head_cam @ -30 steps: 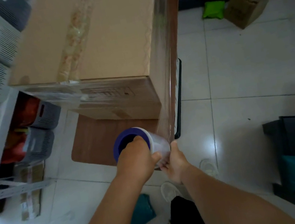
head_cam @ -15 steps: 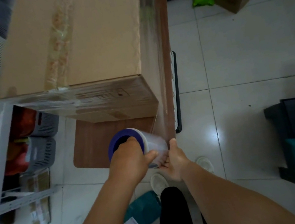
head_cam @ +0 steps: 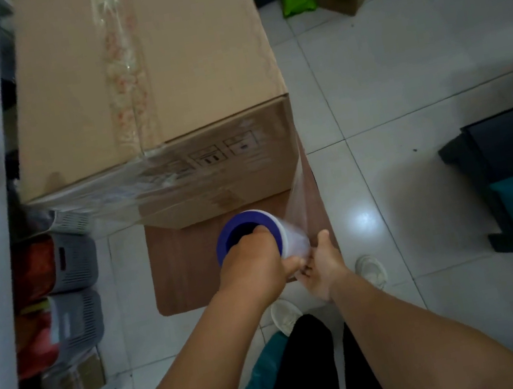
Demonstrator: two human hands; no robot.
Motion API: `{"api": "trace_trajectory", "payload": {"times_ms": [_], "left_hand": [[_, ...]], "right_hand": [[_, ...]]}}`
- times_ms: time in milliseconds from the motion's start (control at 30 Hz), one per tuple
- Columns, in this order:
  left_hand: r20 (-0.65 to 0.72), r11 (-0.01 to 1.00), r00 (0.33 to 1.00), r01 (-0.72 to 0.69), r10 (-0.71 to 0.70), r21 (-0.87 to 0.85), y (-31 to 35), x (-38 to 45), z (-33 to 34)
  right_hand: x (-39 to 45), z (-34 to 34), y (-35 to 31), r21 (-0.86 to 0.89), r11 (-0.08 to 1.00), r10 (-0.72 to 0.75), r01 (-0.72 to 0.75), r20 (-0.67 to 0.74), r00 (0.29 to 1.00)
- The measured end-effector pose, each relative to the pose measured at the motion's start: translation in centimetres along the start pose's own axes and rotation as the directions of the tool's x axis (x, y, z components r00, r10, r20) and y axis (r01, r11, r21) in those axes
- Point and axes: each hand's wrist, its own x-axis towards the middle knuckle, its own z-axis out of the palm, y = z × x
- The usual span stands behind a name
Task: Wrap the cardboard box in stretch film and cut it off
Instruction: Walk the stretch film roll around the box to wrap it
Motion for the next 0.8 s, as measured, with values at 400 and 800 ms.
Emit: {"api": "trace_trajectory", "payload": {"times_ms": [400, 800], "left_hand": [[0.025, 0.997, 0.998, -0.061, 0.06, 0.04, -0.4, -0.1, -0.6], [0.055, 0.941, 0.961, -0.276, 0.27, 0.197, -4.7, 0.9, -2.2]], "right_hand": [[0.3, 0.4, 0.9, 0.059, 0.998, -0.034, 0.035, -0.02, 0.999], [1.6, 3.7, 5.1, 0.264, 0.953, -0.139, 0.147, -0.052, 0.989]]}}
